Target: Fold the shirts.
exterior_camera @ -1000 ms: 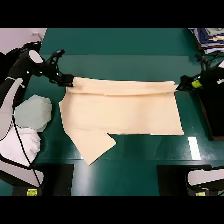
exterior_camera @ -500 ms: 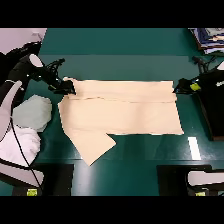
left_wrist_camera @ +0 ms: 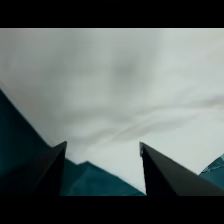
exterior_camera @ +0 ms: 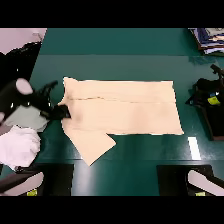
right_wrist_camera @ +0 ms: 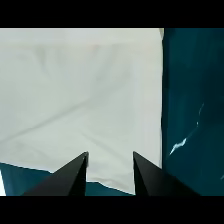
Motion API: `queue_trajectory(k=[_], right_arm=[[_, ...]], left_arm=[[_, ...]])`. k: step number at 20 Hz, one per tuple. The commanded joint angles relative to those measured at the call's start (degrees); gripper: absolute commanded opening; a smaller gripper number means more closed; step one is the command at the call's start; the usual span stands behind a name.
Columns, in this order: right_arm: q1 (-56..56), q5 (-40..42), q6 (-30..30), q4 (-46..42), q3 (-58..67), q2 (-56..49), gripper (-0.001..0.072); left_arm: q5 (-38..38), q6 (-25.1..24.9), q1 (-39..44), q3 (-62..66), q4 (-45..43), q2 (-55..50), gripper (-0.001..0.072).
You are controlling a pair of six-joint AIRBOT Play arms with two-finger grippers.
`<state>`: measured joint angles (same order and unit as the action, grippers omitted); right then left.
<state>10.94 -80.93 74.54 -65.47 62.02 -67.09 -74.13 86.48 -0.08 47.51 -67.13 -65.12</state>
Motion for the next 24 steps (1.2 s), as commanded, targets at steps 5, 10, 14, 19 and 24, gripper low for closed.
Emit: queue_trajectory(k=[5,10,14,19,24], right_arm=[[1.2,3.3,-0.1,3.0,-7.3,7.0,0.0343],[1.2,2.4,-0.1,6.0,-4.8,7.0,0.0343],[1.2,1.3,0.0,5.9,-4.4,7.0,0.0343],[1.3,-2.3,-0.1,2.3,-5.2,7.2,0.0342],[10.0,-1.1,0.0,-3.3,-17.4,7.5,0.0491]], left_arm=[[6.1,3.1,0.0,-23.4,9.2,16.1,0.0530],[14.5,2.1,0.9,-27.0,12.3,16.1,0.0530],[22.3,3.1,7.6,-27.2,15.3,16.1,0.0505],[19.3,3.5,8.4,-25.2,16.7,16.1,0.0025],[13.4,-0.2,8.4,-19.6,16.7,16.1,0.0025]])
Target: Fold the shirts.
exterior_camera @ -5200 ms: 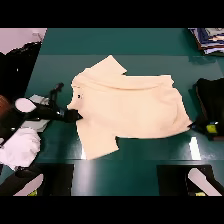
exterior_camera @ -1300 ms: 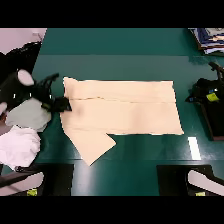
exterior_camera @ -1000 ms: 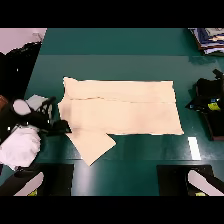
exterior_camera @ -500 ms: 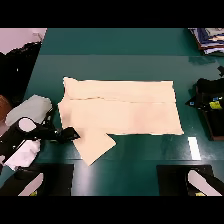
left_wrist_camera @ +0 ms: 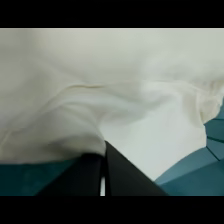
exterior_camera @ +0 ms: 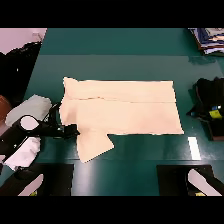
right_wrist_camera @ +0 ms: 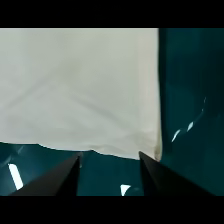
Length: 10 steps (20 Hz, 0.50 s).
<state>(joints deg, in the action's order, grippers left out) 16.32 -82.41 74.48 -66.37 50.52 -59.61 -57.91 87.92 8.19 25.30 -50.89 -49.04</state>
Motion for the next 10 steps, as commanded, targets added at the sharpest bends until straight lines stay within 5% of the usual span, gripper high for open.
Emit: queue_trajectory(k=[1,5,10], right_arm=[[7.4,0.9,0.0,-1.7,-8.2,-0.6,0.0515],[15.6,3.2,-3.1,6.6,-16.3,-5.9,0.0441],[13.9,7.6,-5.8,14.8,-18.7,-10.7,0.0434]], left_arm=[[-2.5,-1.9,0.2,3.1,0.4,0.0,0.0025],[-0.8,-2.0,0.2,3.3,0.4,0.0,0.0025],[-0.6,-2.0,0.2,3.3,0.4,0.0,0.0025]])
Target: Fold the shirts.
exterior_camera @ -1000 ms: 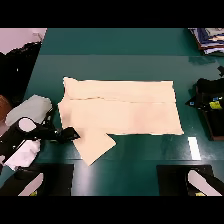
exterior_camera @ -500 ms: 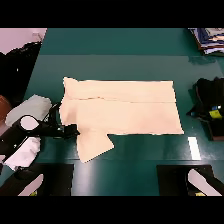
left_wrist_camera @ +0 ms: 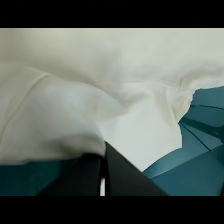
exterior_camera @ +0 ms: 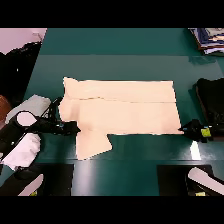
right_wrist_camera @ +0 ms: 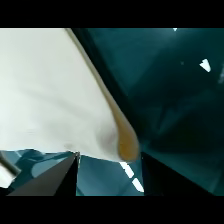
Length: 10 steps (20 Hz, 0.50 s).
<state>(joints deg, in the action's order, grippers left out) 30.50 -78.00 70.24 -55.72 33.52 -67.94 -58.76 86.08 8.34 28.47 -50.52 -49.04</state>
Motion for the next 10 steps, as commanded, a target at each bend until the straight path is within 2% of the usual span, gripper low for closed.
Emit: queue_trajectory(k=[1,2,3,4,5,6,10], right_arm=[[-1.6,4.0,-1.6,4.0,-1.7,-2.4,0.0432],[-2.8,5.0,-1.5,3.7,-1.7,-2.2,0.0426],[-3.9,5.8,-1.6,3.1,-1.7,-1.6,0.0377],[-4.7,6.5,-1.6,3.0,-1.7,-0.7,0.0216],[-5.2,7.1,-1.6,3.0,-1.7,0.5,0.0098],[-5.2,7.4,-1.8,3.0,-1.7,2.0,0.0019],[-4.9,3.5,-2.3,-0.9,-1.7,11.3,0.0019]], left_arm=[[0.2,-0.1,0.0,0.2,0.0,0.0,0.0025],[0.2,-0.1,0.0,0.2,0.0,0.0,0.0025],[0.2,-0.1,0.0,0.2,0.0,0.0,0.0025],[0.0,-0.2,0.0,0.2,-0.1,0.0,0.0025],[-0.9,-0.8,0.0,0.2,-0.2,0.0,0.0024],[-2.6,-0.8,0.0,0.2,-0.5,0.1,0.0024],[-12.6,-0.6,0.0,0.2,-3.4,0.4,0.0023]])
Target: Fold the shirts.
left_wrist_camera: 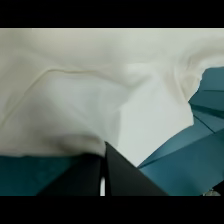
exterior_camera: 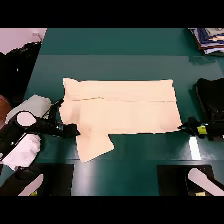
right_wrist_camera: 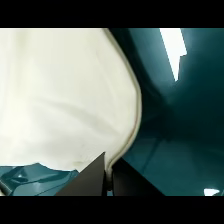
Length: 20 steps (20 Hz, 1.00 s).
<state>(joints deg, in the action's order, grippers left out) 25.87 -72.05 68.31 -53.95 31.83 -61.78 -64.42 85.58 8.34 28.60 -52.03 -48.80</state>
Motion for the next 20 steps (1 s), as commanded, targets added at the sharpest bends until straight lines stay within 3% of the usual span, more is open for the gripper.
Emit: queue_trajectory(k=[1,4,6,8,10,14,20], right_arm=[[-0.3,-5.2,-0.3,-5.7,0.0,7.8,0.0019],[-0.3,-12.3,-0.1,-13.7,0.0,15.2,0.0019],[-0.3,-15.5,2.4,-16.9,0.0,19.7,0.0018],[-0.4,-16.7,4.7,-15.9,1.1,22.2,0.0018],[-2.5,-16.6,6.3,-16.1,5.1,22.2,0.0018],[-13.1,-12.6,8.5,-16.3,15.2,13.2,0.0018],[-21.5,-7.4,13.3,-16.5,30.7,-7.5,0.0018]], left_arm=[[-9.3,-0.1,0.0,0.0,-3.0,0.2,0.0022],[-11.8,0.4,0.0,0.0,-3.7,1.5,0.0022],[-12.0,4.0,0.0,0.7,-3.8,7.0,0.0022],[-12.3,7.7,0.0,3.3,-5.2,11.6,0.0022],[-12.5,8.0,0.0,7.6,-5.5,12.2,0.0022],[-6.5,7.4,0.0,16.1,-12.4,7.1,0.0023],[3.0,3.9,0.0,31.2,-14.5,-16.3,0.0025]])
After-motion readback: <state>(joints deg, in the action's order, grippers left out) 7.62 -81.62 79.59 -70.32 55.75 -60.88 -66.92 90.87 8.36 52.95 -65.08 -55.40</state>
